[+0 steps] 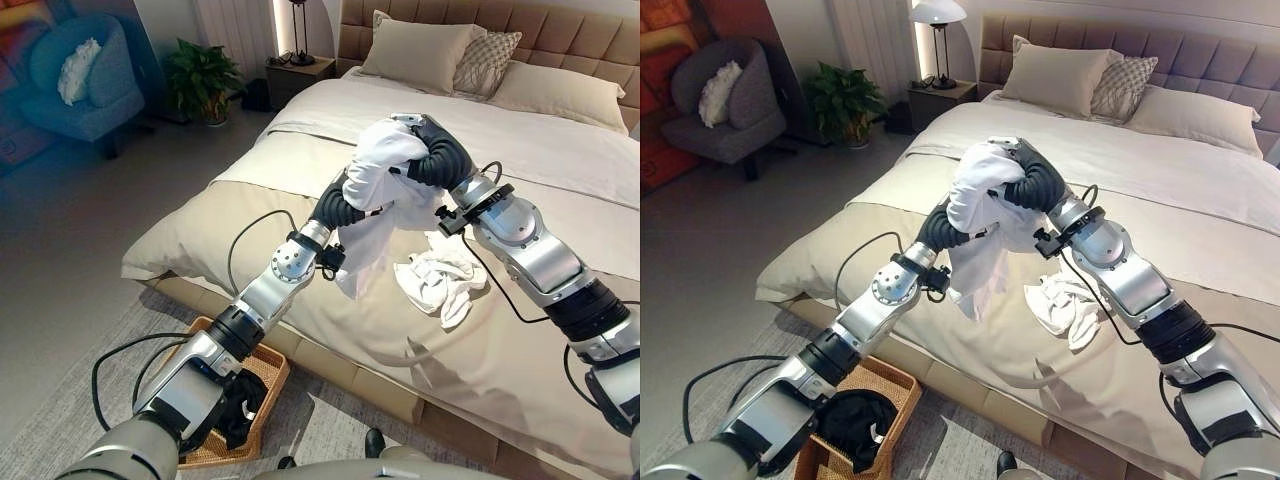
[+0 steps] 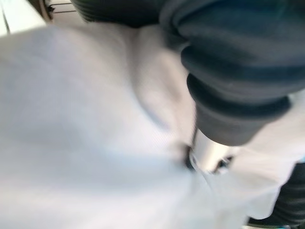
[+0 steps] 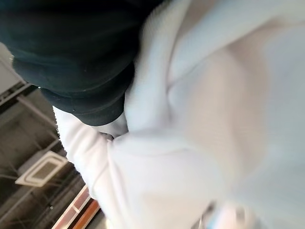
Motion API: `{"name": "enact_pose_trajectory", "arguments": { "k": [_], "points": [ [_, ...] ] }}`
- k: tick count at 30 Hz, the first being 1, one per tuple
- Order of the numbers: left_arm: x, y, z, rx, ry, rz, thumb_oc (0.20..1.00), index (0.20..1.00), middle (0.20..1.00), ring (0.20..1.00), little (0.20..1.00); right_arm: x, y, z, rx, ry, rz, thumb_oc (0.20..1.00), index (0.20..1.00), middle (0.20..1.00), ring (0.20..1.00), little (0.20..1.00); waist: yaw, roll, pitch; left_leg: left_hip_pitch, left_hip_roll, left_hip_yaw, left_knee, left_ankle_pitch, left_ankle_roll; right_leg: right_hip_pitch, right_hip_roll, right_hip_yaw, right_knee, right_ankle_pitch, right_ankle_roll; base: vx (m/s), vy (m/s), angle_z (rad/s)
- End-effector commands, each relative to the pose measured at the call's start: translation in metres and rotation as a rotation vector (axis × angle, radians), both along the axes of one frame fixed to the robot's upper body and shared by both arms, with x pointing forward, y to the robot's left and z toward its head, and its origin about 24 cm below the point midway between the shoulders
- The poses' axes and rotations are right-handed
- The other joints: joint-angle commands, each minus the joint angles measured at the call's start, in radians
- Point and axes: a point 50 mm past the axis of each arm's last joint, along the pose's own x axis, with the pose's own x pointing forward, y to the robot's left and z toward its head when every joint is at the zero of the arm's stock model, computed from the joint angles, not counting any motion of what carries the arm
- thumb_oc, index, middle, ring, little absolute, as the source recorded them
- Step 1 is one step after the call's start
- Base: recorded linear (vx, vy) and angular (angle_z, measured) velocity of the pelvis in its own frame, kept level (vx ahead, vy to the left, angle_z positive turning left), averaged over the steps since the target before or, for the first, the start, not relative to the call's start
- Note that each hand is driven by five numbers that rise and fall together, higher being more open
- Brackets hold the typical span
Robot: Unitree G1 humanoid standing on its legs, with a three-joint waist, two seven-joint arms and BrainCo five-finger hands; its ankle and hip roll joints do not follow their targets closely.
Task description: Pick up clothes into the bucket
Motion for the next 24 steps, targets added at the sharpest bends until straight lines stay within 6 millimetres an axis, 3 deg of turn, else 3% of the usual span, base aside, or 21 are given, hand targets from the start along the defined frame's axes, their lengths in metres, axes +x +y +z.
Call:
{"name": "enact_pose_trajectory", "arguments": {
  "k": [1,4,5,10,11,12,13,14,15,16,18,19,20,23,24],
  "points": [
    [-0.005,-0.048,0.017,0.039,-0.058,-0.151,0.2,0.2,0.2,0.2,0.2,-0.054,0.059,0.05,0.176,-0.211,0.433,0.2,0.2,0.2,0.2,0.2,0.016,-0.067,-0.03,-0.072,-0.034,-0.036,0.156,-0.094,0.021,0.009,-0.066,-0.017,0.134,-0.086,0.049,0.0,0.0,0.0],
    [-0.003,-0.042,0.014,0.036,-0.054,-0.117,0.2,0.2,0.2,0.2,0.2,-0.054,0.06,0.047,0.208,-0.165,0.459,0.2,0.2,0.2,0.2,0.2,0.018,-0.07,-0.029,-0.073,-0.034,-0.038,0.155,-0.093,0.02,0.007,-0.066,-0.019,0.136,-0.087,0.048,0.0,0.0,0.0],
    [-0.001,-0.021,0.0,0.043,-0.026,-0.051,0.2,0.2,0.2,0.2,0.2,-0.052,0.057,0.044,0.218,-0.131,0.448,0.2,0.2,0.2,0.2,0.2,0.024,-0.073,-0.03,-0.075,-0.033,-0.038,0.154,-0.092,0.02,0.006,-0.067,-0.021,0.136,-0.087,0.047,0.0,0.0,0.0],
    [-0.003,-0.016,0.005,0.027,-0.033,-0.062,0.2,0.2,0.2,0.2,0.2,-0.061,0.055,0.041,0.272,-0.065,0.543,0.2,0.2,0.2,0.2,0.2,0.033,-0.072,-0.027,-0.077,-0.037,-0.044,0.158,-0.093,0.02,0.008,-0.068,-0.028,0.14,-0.089,0.045,0.0,0.0,0.0],
    [-0.003,-0.016,0.005,0.027,-0.033,-0.062,0.2,0.2,0.2,0.2,0.2,-0.061,0.055,0.041,0.272,-0.065,0.543,0.319,0.319,0.319,0.319,0.319,0.033,-0.072,-0.027,-0.077,-0.037,-0.044,0.158,-0.093,0.02,0.008,-0.068,-0.028,0.14,-0.089,0.045,0.01,0.0,0.03],
    [-0.002,-0.009,0.045,-0.031,-0.145,-0.07,0.2,0.2,0.2,0.2,0.2,-0.066,0.051,0.039,0.301,-0.048,0.551,1.0,1.0,1.0,1.0,1.0,0.032,-0.066,-0.026,-0.078,-0.039,-0.048,0.158,-0.091,0.019,0.008,-0.069,-0.032,0.14,-0.089,0.047,0.0,0.0,0.0],
    [-0.003,0.009,0.052,-0.042,-0.165,-0.052,0.2,0.2,0.2,0.2,0.2,-0.065,0.043,0.038,0.305,-0.042,0.517,1.0,1.0,1.0,1.0,1.0,0.037,-0.063,-0.025,-0.079,-0.039,-0.049,0.158,-0.091,0.019,0.009,-0.069,-0.036,0.139,-0.089,0.048,0.0,0.0,0.0],
    [-0.007,0.037,0.046,-0.044,-0.164,0.015,0.2,0.2,0.2,0.2,0.2,-0.065,0.036,0.038,0.296,-0.04,0.479,1.0,1.0,1.0,1.0,1.0,0.045,-0.065,-0.027,-0.085,-0.041,-0.05,0.157,-0.083,0.021,0.004,-0.073,-0.039,0.138,-0.082,0.047,0.0,0.0,0.0],
    [-0.007,0.038,0.045,-0.043,-0.161,0.016,0.2,0.2,0.2,0.2,0.2,-0.066,0.037,0.037,0.296,-0.037,0.48,1.0,1.0,1.0,1.0,1.0,0.044,-0.064,-0.028,-0.08,-0.039,-0.05,0.157,-0.092,0.02,0.01,-0.07,-0.04,0.138,-0.089,0.047,0.02,0.002,0.05],
    [-0.015,0.076,0.041,-0.067,-0.132,0.051,0.2,0.2,0.2,0.2,0.2,-0.064,0.024,0.034,0.284,-0.032,0.459,1.0,1.0,1.0,1.0,1.0,0.06,-0.064,-0.03,-0.077,-0.039,-0.051,0.155,-0.092,0.018,0.015,-0.071,-0.044,0.135,-0.088,0.047,0.05,-0.006,0.08],
    [-0.02,0.103,0.046,-0.075,-0.149,0.114,0.2,0.2,0.2,0.2,0.2,-0.065,0.008,0.027,0.311,-0.007,0.399,1.0,1.0,1.0,1.0,1.0,0.066,-0.064,-0.033,-0.076,-0.038,-0.053,0.154,-0.091,0.016,0.017,-0.072,-0.047,0.135,-0.089,0.047,0.02,-0.005,0.07],
    [-0.021,0.103,0.045,-0.075,-0.147,0.113,0.2,0.2,0.2,0.2,0.2,-0.065,0.008,0.027,0.312,-0.006,0.398,1.0,1.0,1.0,1.0,1.0,0.066,-0.065,-0.034,-0.076,-0.038,-0.053,0.155,-0.091,0.016,0.017,-0.072,-0.047,0.135,-0.089,0.047,0.0,0.0,0.0],
    [-0.008,0.094,0.014,-0.104,-0.024,0.183,0.2,0.2,0.2,0.2,0.2,-0.062,0.007,0.014,0.362,0.04,0.384,1.0,1.0,1.0,1.0,1.0,0.061,-0.07,-0.032,-0.072,-0.037,-0.055,0.156,-0.095,0.014,0.02,-0.07,-0.047,0.135,-0.093,0.046,0.0,0.0,0.0],
    [-0.003,0.096,0.023,-0.054,-0.102,0.25,0.2,0.2,0.2,0.2,0.2,-0.054,-0.02,0.004,0.386,0.053,0.22,1.0,1.0,1.0,1.0,1.0,0.048,-0.07,-0.033,-0.074,-0.037,-0.056,0.154,-0.095,0.015,0.015,-0.069,-0.043,0.135,-0.095,0.045,0.03,-0.015,0.1],
    [-0.002,0.106,0.026,-0.065,-0.116,0.289,0.2,0.2,0.2,0.2,0.2,-0.051,-0.031,-0.003,0.405,0.072,0.159,1.0,1.0,1.0,1.0,1.0,0.046,-0.068,-0.032,-0.073,-0.037,-0.055,0.152,-0.095,0.015,0.016,-0.068,-0.043,0.134,-0.095,0.045,0.0,0.0,0.0]
  ]
}}
